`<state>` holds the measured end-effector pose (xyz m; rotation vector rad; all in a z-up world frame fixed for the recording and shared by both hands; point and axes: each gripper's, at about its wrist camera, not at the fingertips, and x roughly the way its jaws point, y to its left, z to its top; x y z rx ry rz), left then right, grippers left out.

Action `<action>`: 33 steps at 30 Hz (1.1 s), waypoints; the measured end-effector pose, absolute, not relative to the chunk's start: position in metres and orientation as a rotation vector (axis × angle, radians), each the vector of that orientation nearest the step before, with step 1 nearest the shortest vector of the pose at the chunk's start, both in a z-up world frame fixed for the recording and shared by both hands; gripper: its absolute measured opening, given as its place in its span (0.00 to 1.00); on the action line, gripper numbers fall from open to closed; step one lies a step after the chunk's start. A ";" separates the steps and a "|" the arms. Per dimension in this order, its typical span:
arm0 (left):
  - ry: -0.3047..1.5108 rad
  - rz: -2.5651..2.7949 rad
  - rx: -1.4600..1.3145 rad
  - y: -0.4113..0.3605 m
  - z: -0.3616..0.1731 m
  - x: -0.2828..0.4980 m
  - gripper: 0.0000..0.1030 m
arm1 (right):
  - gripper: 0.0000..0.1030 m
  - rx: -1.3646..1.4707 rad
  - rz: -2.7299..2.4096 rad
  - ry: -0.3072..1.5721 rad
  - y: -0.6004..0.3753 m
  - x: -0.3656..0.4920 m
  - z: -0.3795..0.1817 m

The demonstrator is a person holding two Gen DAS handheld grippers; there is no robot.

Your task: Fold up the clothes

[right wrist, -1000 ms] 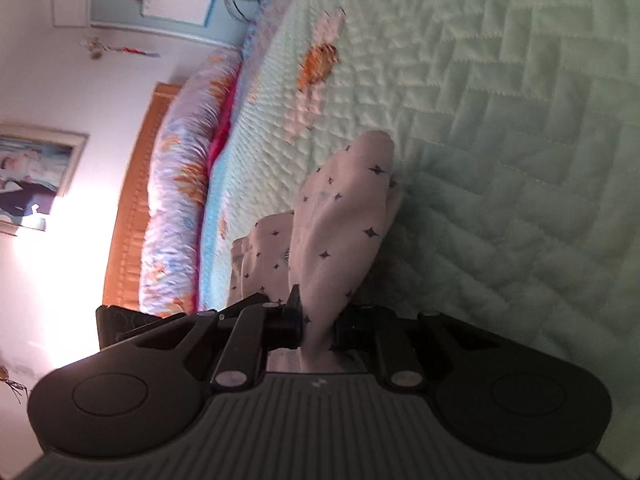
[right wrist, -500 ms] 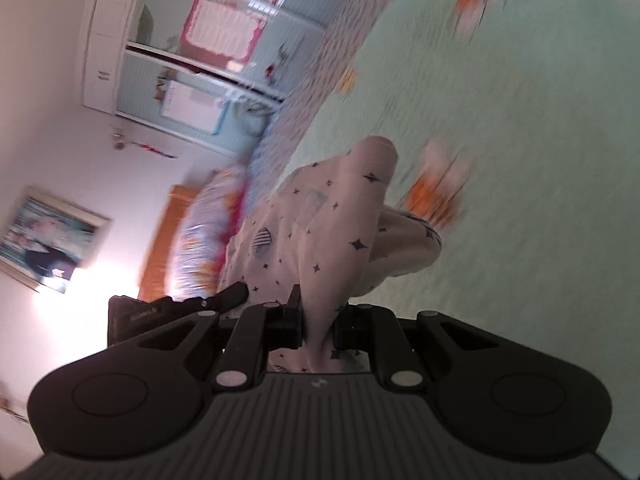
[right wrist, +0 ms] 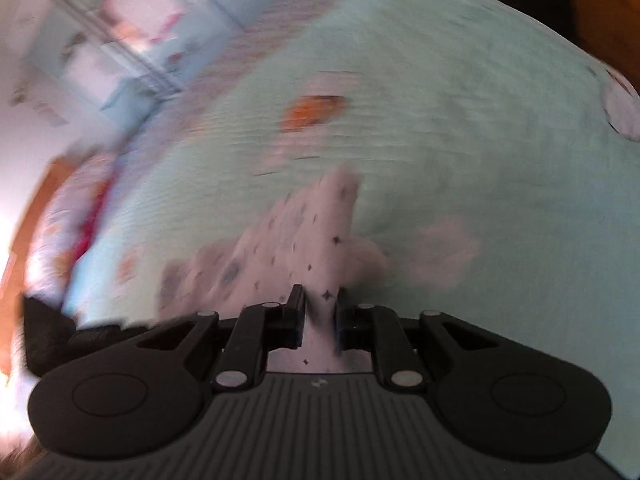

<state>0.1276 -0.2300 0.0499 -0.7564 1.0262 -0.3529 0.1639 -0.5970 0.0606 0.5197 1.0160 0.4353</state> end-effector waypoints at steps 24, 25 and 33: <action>0.925 -0.307 -0.726 -0.235 0.062 0.142 0.60 | 0.46 1.075 0.569 0.894 -0.568 0.174 0.009; 0.929 -0.300 -0.708 -0.237 0.055 0.150 0.56 | 0.46 1.038 0.525 0.940 -0.561 0.184 -0.001; 0.934 -0.334 -0.807 -0.216 0.069 0.160 0.55 | 0.23 0.999 0.439 0.970 -0.554 0.184 -0.012</action>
